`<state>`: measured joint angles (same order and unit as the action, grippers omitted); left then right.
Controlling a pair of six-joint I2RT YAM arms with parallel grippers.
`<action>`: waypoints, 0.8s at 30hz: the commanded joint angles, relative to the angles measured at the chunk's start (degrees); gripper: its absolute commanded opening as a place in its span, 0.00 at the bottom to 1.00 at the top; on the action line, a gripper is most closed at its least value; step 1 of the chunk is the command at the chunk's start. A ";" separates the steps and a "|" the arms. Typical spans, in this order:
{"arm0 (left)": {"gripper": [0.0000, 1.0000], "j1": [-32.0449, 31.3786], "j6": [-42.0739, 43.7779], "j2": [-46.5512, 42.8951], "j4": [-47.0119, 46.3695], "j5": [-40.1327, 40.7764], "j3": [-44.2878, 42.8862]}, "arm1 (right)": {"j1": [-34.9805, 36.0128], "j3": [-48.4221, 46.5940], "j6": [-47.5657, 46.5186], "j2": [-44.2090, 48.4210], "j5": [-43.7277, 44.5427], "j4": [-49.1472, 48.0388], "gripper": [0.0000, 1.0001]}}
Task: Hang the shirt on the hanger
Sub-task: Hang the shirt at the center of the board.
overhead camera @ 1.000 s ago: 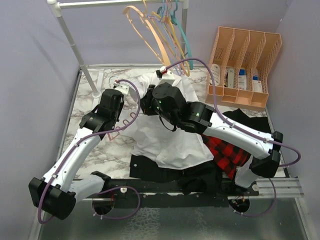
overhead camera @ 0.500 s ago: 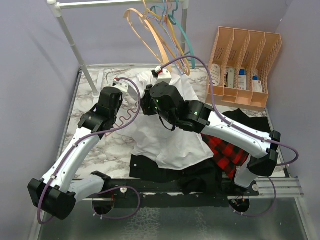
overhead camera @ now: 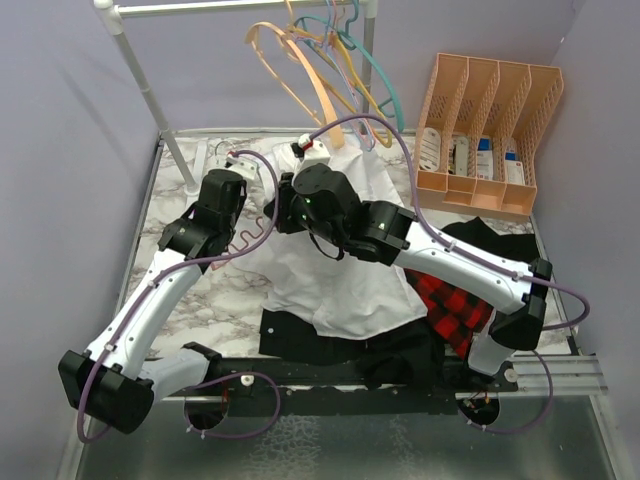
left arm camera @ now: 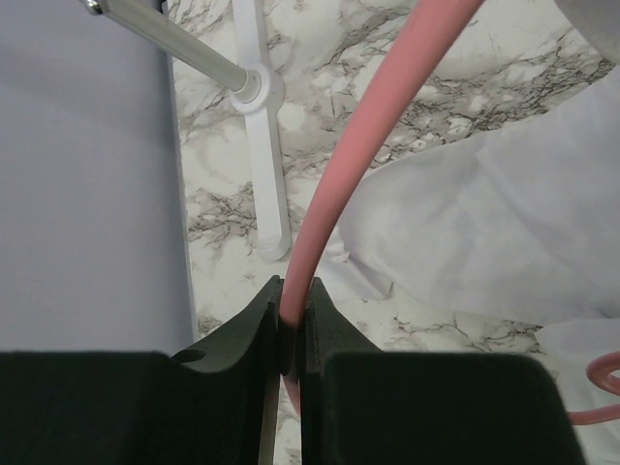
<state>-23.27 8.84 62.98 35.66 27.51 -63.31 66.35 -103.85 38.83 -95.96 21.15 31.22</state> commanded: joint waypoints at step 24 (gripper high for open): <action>0.00 -0.11 -7.22 -1.37 -6.64 -1.55 -1.51 | 1.04 14.06 3.19 1.10 -16.52 -13.46 0.01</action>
<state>-23.18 4.84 64.16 35.64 28.60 -63.33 65.23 -92.40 43.11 -95.35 11.49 17.85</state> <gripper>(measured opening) 0.108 0.021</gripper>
